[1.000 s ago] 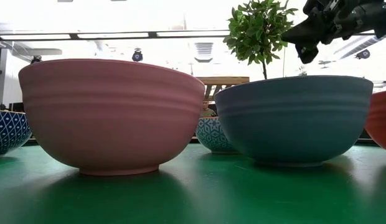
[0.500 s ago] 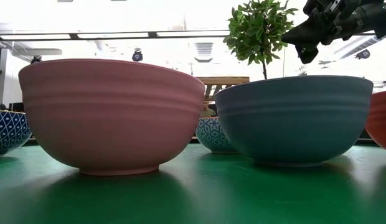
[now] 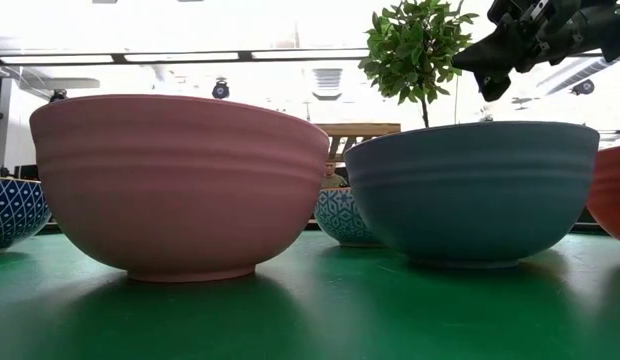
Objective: Place and stack bowls onto a shelf
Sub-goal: Put the large green bowl on the shelf
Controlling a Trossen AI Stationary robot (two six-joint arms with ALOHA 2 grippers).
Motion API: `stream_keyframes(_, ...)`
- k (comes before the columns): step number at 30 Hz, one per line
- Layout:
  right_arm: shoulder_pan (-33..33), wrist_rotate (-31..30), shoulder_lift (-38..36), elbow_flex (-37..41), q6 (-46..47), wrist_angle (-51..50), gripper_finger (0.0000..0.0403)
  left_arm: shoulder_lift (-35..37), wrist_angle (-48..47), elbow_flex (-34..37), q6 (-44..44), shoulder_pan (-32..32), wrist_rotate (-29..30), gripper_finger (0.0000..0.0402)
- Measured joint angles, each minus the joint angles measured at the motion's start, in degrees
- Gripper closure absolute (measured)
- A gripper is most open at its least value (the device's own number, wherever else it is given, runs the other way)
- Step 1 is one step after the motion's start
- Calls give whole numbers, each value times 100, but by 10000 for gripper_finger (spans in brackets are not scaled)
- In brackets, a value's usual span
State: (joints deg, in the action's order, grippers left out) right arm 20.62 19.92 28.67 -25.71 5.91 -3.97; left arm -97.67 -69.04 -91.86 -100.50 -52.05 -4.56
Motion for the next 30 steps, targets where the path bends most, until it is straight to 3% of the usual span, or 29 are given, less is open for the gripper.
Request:
stream_keyframes(3, 0, -1, 0, 0, 74, -1, 394, 0, -287, -433, 1130, 97, 1200, 401)
stream_keyframes(6, 0, -2, 0, 30, 207, -2, 394, 0, -230, -835, 2805, 335, 2512, 401)
stream_keyframes(9, 0, 0, 2, 73, 347, -4, 394, 2, -273, -1235, 4399, 774, 3284, 401)
stream_keyframes(17, 0, 0, 2, 156, 452, -11, 394, 4, -2164, -1876, 6942, 2634, 3424, 401)
stream_keyframes(23, 0, 1, 2, 164, 382, -28, 394, 133, -1575, -1796, 9397, 4402, 3369, 401)
stream_keyframes(27, -2, 0, 2, 164, 343, -55, 394, 98, -1591, -1789, 10000, 5641, 3271, 401)
stream_keyframes(30, 0, 0, 2, 164, 329, -133, 394, 94, -1599, -1787, 10260, 6398, 2693, 401)
